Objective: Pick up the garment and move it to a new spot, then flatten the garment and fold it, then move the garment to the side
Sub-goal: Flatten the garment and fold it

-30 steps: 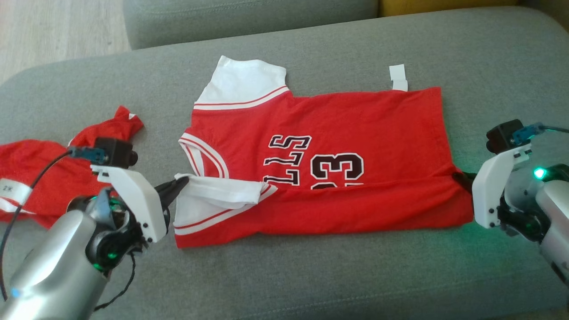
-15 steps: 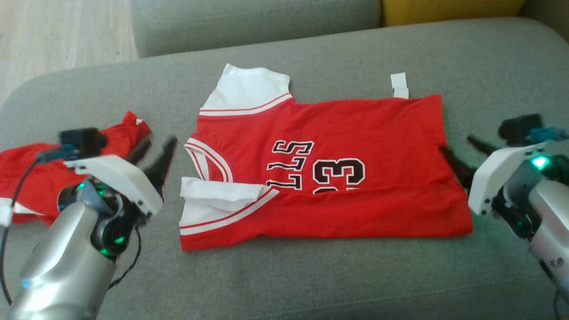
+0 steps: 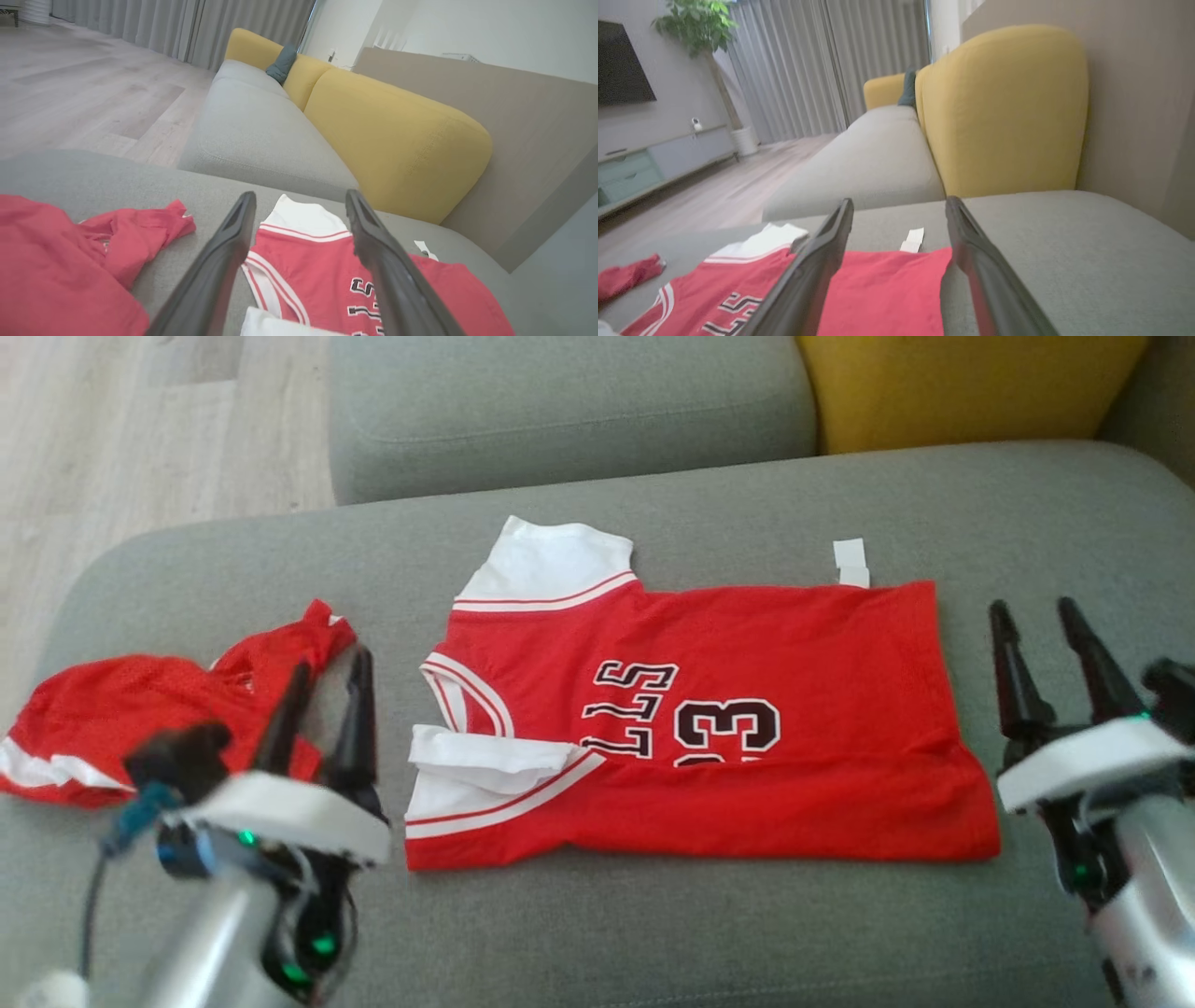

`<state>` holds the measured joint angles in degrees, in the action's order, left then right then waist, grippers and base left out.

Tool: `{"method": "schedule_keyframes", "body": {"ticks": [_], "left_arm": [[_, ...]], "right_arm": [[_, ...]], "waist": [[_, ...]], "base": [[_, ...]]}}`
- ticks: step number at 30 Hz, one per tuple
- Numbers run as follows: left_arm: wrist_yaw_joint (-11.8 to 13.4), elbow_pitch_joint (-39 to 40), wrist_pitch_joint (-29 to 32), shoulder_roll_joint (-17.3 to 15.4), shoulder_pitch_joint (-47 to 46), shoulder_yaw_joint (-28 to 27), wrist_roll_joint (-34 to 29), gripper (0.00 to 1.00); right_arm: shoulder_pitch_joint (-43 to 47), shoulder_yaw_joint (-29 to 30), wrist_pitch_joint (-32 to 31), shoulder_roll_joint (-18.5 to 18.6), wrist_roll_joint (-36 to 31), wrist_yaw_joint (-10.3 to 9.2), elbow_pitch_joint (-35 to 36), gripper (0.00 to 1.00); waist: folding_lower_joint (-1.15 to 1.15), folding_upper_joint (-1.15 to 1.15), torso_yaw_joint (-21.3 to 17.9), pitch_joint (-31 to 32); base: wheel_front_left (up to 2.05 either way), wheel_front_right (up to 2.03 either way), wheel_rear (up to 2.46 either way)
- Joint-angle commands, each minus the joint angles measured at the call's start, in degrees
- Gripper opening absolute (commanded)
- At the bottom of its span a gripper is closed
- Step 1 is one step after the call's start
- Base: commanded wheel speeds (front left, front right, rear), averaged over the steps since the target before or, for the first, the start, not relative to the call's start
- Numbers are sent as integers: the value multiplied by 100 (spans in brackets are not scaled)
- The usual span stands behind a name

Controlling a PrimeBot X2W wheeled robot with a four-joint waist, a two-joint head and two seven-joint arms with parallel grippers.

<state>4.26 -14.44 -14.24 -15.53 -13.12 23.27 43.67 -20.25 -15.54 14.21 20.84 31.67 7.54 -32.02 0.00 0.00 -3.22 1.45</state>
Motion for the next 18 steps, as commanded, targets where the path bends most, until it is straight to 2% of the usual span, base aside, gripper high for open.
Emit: {"method": "schedule_keyframes", "body": {"ticks": [1,5,9,14,18], "left_arm": [[105,330,-69,69,-115,-346,-226,100],[231,698,-73,597,502,-747,-975,100],[10,789,-74,973,1073,-1148,-1603,100],[-338,601,-74,1177,1284,-1385,-1977,100],[-497,232,-75,1230,1211,-1409,-2121,100]], "right_arm": [[178,309,74,-92,-355,-5,523,100],[990,974,77,-711,-1068,-5,1444,100],[1545,1278,77,-1290,-1415,-5,2085,100],[1819,1373,78,-1524,-1655,-5,2342,100],[1818,1380,78,-1573,-1674,-5,2398,100]], "waist": [[0,0,42,18],[0,0,37,34],[0,0,-7,35],[0,0,-53,17],[0,0,-118,-15]], "base": [[0,0,0],[0,0,0],[0,0,0],[0,0,0],[0,0,0]]}}
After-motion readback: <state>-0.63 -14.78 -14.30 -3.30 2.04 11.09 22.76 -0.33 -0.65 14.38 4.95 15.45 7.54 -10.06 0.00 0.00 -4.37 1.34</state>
